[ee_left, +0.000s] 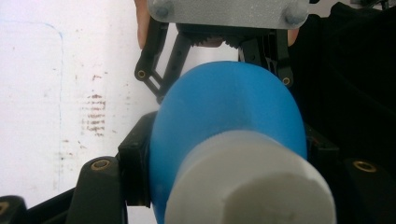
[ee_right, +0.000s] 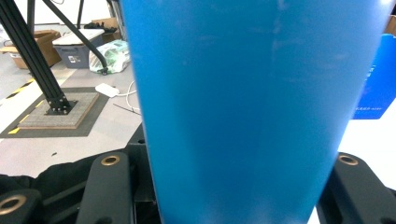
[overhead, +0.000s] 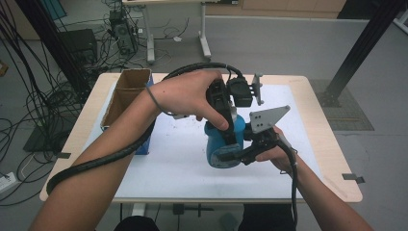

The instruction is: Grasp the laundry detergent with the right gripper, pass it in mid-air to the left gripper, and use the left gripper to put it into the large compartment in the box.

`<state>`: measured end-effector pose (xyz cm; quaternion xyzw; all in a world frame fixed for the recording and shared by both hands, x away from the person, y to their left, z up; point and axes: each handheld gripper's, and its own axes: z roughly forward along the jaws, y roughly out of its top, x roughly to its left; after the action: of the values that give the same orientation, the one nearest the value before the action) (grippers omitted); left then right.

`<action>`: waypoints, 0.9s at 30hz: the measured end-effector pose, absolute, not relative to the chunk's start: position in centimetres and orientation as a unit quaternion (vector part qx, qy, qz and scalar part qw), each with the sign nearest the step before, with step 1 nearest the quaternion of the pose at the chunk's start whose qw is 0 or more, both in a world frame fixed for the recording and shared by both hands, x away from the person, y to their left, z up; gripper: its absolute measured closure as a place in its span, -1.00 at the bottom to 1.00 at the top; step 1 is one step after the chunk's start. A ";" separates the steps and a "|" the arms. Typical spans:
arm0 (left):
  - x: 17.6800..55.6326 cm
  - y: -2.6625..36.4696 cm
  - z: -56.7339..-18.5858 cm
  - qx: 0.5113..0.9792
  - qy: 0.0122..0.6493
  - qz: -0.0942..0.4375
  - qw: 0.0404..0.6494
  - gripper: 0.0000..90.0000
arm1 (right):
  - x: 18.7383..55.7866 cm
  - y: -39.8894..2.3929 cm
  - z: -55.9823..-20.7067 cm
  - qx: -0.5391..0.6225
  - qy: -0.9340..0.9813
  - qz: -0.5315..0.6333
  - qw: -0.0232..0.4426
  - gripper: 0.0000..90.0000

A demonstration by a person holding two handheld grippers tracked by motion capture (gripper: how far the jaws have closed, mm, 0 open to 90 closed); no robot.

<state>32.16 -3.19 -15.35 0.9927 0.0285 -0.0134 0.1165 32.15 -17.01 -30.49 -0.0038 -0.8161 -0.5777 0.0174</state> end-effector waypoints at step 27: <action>32.1 -3.2 -15.3 0.993 0.030 -0.010 0.117 -0.17 | 32.1 -17.0 -30.4 -0.004 -0.815 -0.579 0.017 -0.04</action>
<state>32.06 -3.19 -15.25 0.9927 0.0296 -0.0100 0.1166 32.14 -16.98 -30.42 -0.0038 -0.8151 -0.5791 0.0170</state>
